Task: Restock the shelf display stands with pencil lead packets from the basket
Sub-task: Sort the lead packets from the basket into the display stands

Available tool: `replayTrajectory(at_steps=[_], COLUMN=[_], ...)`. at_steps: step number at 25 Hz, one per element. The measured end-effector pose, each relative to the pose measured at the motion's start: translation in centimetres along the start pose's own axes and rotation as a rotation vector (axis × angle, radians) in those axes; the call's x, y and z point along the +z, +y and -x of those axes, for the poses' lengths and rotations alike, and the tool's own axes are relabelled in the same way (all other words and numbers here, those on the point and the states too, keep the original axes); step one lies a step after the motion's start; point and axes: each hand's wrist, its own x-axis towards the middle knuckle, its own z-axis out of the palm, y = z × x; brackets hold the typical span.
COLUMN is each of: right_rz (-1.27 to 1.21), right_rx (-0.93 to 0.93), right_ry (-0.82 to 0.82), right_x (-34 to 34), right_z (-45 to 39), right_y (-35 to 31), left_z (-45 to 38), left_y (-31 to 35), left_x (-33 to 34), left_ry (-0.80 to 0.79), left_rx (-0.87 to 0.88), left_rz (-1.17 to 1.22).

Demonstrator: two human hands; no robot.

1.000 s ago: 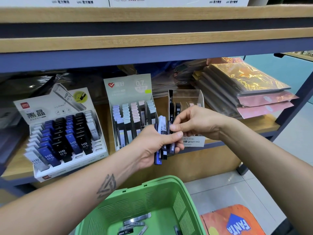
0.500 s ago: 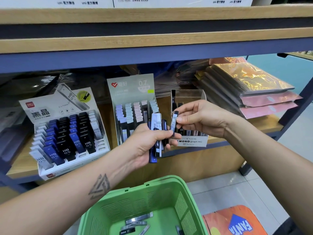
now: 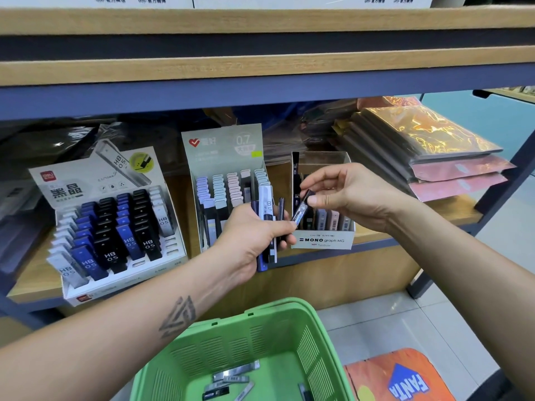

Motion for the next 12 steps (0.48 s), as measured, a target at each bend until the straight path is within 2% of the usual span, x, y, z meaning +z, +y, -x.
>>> replayTrajectory(at_steps=[7, 12], right_rz=[0.009, 0.053], right_rx=[0.045, 0.035], right_ry=[0.001, 0.202], right_x=[-1.3, -2.6], right_z=[0.5, 0.1], right_y=[-0.6, -1.2], left_z=[-0.9, -1.5], left_y=[-0.1, -0.7], left_x=[1.0, 1.4], left_ry=[0.019, -0.014], left_rx=[-0.03, -0.115], left_rz=[0.063, 0.099])
